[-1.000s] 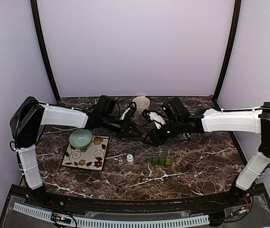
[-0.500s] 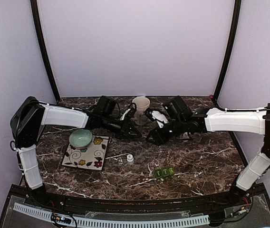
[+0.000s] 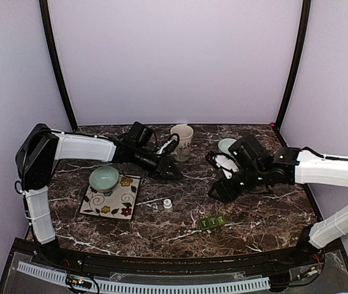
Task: Sort the pills into containers
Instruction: Position the pill container at the center of the board.
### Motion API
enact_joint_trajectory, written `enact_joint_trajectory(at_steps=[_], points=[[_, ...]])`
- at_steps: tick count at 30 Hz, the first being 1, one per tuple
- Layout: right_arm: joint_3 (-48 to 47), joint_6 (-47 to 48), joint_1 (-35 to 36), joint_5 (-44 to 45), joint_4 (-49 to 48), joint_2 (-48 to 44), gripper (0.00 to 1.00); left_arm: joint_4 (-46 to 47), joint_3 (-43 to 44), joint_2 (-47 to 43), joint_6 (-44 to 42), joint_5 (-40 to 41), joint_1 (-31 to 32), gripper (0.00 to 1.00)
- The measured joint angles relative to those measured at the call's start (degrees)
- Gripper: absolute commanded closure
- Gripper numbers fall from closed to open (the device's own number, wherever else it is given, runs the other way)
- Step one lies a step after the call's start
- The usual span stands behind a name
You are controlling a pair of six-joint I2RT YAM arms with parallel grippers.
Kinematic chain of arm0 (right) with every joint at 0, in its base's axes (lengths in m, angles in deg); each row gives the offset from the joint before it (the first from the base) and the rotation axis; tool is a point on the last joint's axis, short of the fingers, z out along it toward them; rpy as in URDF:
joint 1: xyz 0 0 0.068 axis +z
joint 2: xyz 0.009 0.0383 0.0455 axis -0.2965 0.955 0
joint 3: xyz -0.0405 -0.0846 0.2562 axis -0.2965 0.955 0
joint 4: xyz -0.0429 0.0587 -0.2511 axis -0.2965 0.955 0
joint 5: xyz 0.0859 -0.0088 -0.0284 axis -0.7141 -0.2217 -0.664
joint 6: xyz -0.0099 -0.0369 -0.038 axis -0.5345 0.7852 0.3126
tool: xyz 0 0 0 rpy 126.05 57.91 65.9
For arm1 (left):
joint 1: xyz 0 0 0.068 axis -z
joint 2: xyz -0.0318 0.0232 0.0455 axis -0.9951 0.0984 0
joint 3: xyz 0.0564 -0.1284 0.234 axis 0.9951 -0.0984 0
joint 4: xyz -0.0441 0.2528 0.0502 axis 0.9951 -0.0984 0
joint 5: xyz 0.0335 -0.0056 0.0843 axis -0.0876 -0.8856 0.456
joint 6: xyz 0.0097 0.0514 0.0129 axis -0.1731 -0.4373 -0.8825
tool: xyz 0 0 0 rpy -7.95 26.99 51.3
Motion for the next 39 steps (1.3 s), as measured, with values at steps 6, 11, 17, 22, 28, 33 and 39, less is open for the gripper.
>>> enact_joint_trajectory(at_steps=[6, 11, 17, 22, 28, 33, 39], points=[[3.4, -0.9, 4.9, 1.9, 4.8, -6.5, 0.39, -3.0, 1.4, 0.0, -3.3, -0.2, 0.5, 0.72], [3.4, -0.9, 8.1, 3.0, 5.4, -3.8, 0.38, -4.5, 1.4, 0.0, -4.2, -0.1, 1.0, 0.70], [3.4, -1.1, 11.5, 4.2, 6.4, 3.6, 0.37, -5.6, 1.5, 0.0, -4.9, 0.3, 1.2, 0.69], [1.4, -0.6, 12.7, 6.0, 8.8, 6.3, 0.35, -5.7, 1.4, 0.0, -5.2, 0.5, 1.2, 0.69], [-1.6, 0.9, 13.6, 7.2, 10.6, 11.0, 0.29, -5.5, 1.4, 0.0, -5.3, 0.7, 1.2, 0.66], [-2.2, 2.4, 13.7, 7.9, 11.8, 13.4, 0.28, -4.7, -0.4, -0.9, -5.3, 1.2, 0.5, 0.65], [-2.3, 3.9, 13.7, 8.2, 12.7, 14.7, 0.23, -4.2, -2.2, -1.5, -5.3, 1.2, -0.5, 0.65]])
